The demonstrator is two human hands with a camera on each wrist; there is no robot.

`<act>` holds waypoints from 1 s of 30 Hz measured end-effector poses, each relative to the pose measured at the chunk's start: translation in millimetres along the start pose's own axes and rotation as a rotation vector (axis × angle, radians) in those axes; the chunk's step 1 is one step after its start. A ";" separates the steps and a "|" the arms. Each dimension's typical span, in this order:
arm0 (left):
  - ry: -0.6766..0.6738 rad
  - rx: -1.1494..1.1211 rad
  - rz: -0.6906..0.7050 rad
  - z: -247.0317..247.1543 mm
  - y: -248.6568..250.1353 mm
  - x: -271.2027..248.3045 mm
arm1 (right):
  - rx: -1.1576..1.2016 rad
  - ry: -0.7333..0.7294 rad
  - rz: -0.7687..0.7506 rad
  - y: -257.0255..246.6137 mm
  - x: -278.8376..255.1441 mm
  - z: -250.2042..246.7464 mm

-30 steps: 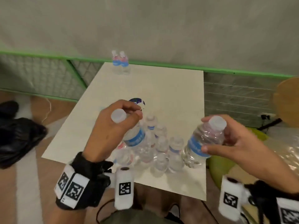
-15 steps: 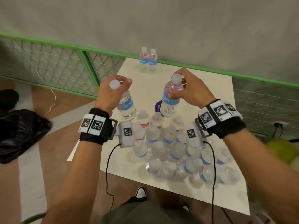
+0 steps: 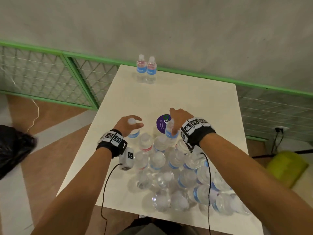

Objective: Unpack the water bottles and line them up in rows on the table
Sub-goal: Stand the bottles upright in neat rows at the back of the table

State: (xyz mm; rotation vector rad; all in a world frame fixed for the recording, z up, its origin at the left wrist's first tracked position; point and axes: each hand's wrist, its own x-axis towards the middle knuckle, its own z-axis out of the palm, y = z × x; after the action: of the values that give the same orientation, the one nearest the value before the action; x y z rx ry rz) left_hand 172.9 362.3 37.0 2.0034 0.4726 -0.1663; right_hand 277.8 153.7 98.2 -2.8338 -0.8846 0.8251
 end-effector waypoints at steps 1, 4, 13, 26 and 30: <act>-0.021 0.015 -0.008 0.4 -3.1 2.8 | -0.010 -0.006 -0.011 3.2 3.4 5.1; -0.057 0.059 -0.008 -0.3 -6.0 8.0 | -0.025 -0.038 -0.015 9.7 12.4 9.8; -0.030 0.171 -0.094 -1.8 -14.9 12.2 | 0.033 -0.218 -0.074 10.6 21.5 4.1; 0.143 0.356 0.139 -4.8 2.3 -35.0 | 0.161 -0.153 -0.166 27.8 -16.5 -31.8; -0.039 0.727 0.331 -1.5 13.4 -45.9 | 0.154 -0.155 -0.297 8.4 -33.0 -30.6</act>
State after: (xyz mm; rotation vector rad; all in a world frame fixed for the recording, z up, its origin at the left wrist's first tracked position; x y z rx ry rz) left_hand 136.2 346.6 63.4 2.7478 0.0354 -0.1872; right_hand 274.9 131.7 138.3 -2.4541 -1.1696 1.0286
